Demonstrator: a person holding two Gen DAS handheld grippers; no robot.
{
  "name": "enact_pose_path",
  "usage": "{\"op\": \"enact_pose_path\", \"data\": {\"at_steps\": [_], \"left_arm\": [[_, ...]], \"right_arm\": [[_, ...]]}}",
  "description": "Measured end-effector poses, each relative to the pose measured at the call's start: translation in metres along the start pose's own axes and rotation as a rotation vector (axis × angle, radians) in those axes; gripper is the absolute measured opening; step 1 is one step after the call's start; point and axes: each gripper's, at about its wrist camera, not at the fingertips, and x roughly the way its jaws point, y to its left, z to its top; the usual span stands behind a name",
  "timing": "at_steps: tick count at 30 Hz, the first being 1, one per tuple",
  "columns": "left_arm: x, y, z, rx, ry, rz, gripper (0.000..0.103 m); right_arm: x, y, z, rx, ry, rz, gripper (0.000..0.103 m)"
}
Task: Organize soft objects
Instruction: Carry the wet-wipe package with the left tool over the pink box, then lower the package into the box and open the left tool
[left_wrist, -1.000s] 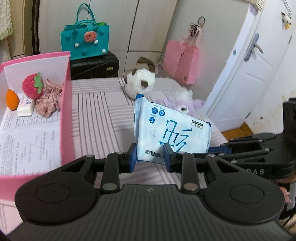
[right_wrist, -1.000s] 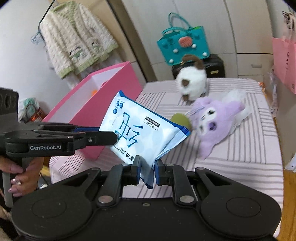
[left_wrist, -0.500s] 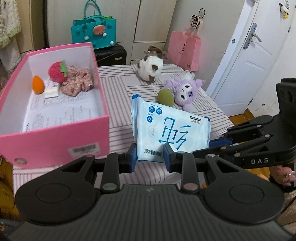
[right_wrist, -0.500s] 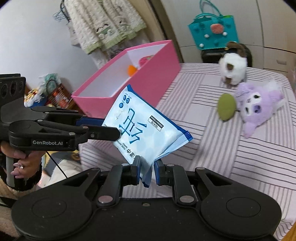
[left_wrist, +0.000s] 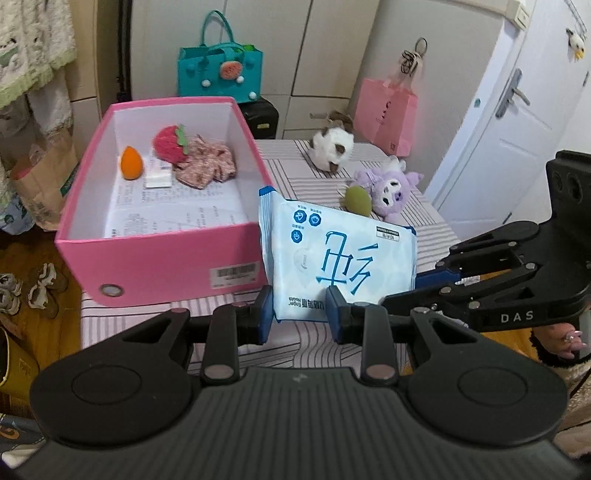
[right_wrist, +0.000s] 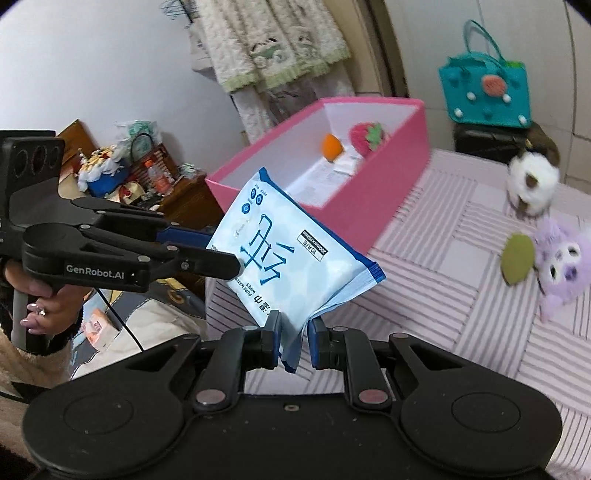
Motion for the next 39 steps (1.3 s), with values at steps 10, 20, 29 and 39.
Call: {"op": "enact_pose_path", "data": {"at_steps": [10,20,29,39], "left_arm": [[-0.028,0.032,0.021,-0.002,-0.108,0.057,0.029],[-0.01,0.078,0.06,-0.033,-0.153,0.096,0.029],[0.033,0.119,0.088,-0.062,-0.109,0.14,0.029],[0.083,0.145,0.107,-0.092,-0.011,0.155,0.028]], "right_arm": [[0.013,0.022,0.049,-0.086,-0.05,0.008,0.02],[0.048,0.024,0.107,-0.172,-0.062,-0.032,0.02],[0.101,-0.01,0.154,-0.12,0.008,-0.003,0.02],[0.152,-0.044,0.182,-0.055,0.111,0.0,0.02]]}}
